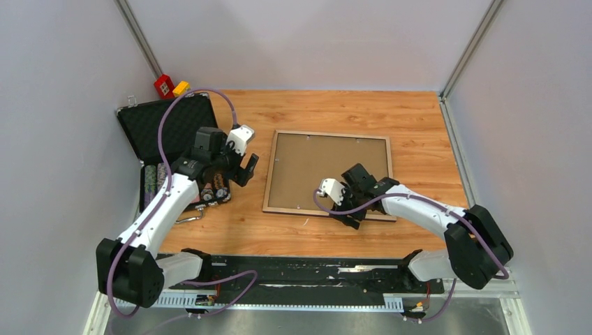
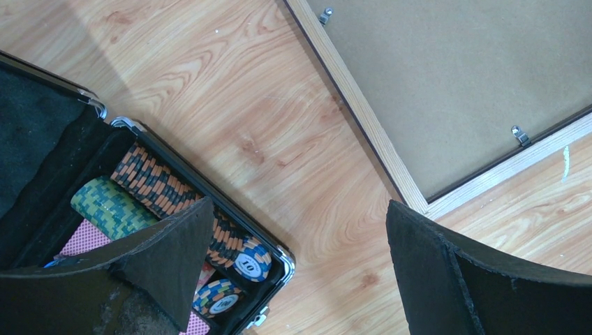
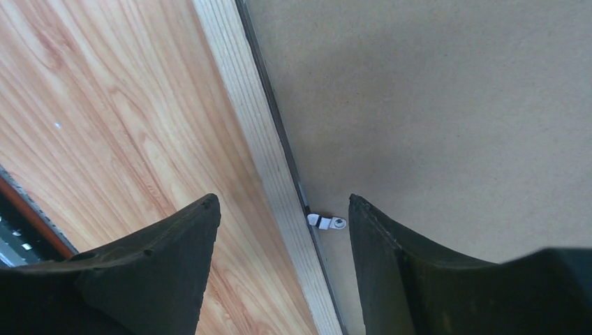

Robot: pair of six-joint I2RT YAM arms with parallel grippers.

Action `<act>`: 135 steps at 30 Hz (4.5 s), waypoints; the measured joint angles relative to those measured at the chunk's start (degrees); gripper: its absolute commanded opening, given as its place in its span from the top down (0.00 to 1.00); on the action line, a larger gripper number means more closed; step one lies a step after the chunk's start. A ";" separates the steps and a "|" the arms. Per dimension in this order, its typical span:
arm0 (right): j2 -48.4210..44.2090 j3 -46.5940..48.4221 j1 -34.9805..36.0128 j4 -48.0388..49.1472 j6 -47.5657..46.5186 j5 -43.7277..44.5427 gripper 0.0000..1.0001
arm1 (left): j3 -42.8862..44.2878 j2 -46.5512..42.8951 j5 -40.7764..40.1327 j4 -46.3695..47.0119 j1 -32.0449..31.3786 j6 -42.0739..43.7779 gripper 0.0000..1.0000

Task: Put the photo into the frame
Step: Turn over the photo frame at the center of the board.

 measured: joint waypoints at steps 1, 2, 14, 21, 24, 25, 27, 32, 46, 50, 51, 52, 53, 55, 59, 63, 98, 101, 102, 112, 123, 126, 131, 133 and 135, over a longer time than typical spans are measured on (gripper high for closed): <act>0.50 0.00 0.13 0.04 -0.02 0.37 0.36 | -0.20 -0.15 0.00 0.02 0.00 0.00 0.00; 1.36 0.00 0.46 0.13 -0.02 0.94 0.37 | -0.33 -0.33 0.00 0.02 0.00 0.00 0.00; 3.61 0.02 2.62 1.55 0.15 6.10 0.66 | -0.66 -1.22 0.04 0.24 0.00 0.02 0.00; 3.41 0.07 3.52 1.53 0.07 5.81 1.00 | -0.66 -1.51 0.04 0.24 0.00 0.35 0.00; 3.41 0.24 3.67 1.90 -0.66 4.37 1.00 | -0.66 -1.62 0.02 0.22 -0.11 1.25 0.00; 3.41 0.37 3.72 1.77 -0.52 4.00 1.00 | -0.66 -1.62 -0.04 0.22 -0.37 1.73 0.00; 3.45 0.72 3.67 1.25 0.26 3.54 1.00 | -0.96 -1.77 -0.28 0.57 -1.18 2.54 0.00; 5.38 3.04 3.61 -1.01 1.60 2.64 1.00 | -2.71 -2.38 -0.74 1.22 -5.90 4.55 0.00; 9.14 8.07 2.82 -2.84 3.15 -0.39 1.00 | -2.93 -2.69 -4.04 3.82 -16.72 13.88 0.00; 9.14 10.34 1.62 -4.83 3.54 -2.34 1.00 | -3.30 -4.31 -4.46 5.16 -17.90 18.32 0.00; 9.14 11.10 1.20 -5.38 3.67 -2.97 1.00 | -3.72 -5.05 -4.63 5.62 -18.38 19.58 0.00; 9.14 11.87 0.79 -6.01 3.74 -3.56 1.00 | -4.33 -6.12 -4.76 6.05 -18.99 21.09 0.00; 9.14 12.68 0.28 -6.56 3.80 -4.31 1.00 | -4.81 -6.97 -4.79 6.38 -19.56 22.51 0.00; 9.11 14.36 -0.70 -7.72 4.02 -5.84 1.00 | -5.33 -8.13 -4.96 6.51 -20.61 25.11 0.00; 9.03 17.57 -2.80 -10.14 4.37 -8.90 1.00 | -5.35 -7.45 -5.70 7.56 -22.69 29.64 0.00; 8.57 19.26 -5.14 -11.82 4.48 -12.24 1.00 | -5.40 -5.55 -5.97 9.09 -23.91 33.55 0.00; 3.21 24.61 -16.15 -25.73 0.57 -24.39 1.00 | -8.79 15.82 -9.18 33.20 -30.84 59.25 0.45; 2.93 24.63 -16.72 -26.29 0.20 -24.65 1.00 | -8.79 15.82 -9.77 33.22 -31.56 59.32 0.58; 2.89 24.63 -16.92 -26.49 0.11 -24.74 0.99 | -8.79 15.82 -10.01 33.24 -31.78 59.30 0.65; 0.74 26.29 -18.05 -28.09 1.11 -24.52 0.47 | -2.80 16.70 -14.69 26.29 -34.56 57.09 0.99; -6.01 31.65 -18.16 -27.26 4.66 -20.09 0.23 | 7.78 16.48 -16.13 9.88 -35.28 51.12 1.00; -8.33 32.65 -18.16 -26.21 5.51 -18.03 0.21 | 11.17 15.89 -16.33 4.44 -35.28 49.62 1.00; -11.65 33.90 -18.16 -25.09 6.29 -15.65 0.19 | 14.97 14.97 -16.65 -2.82 -35.28 48.43 1.00; -12.94 34.05 -18.16 -24.90 6.27 -15.23 0.19 | 15.91 14.86 -16.76 -4.63 -35.28 48.30 1.00; -14.38 34.12 -18.16 -24.92 6.19 -14.88 0.18 | 16.96 14.84 -16.90 -6.12 -35.26 48.22 1.00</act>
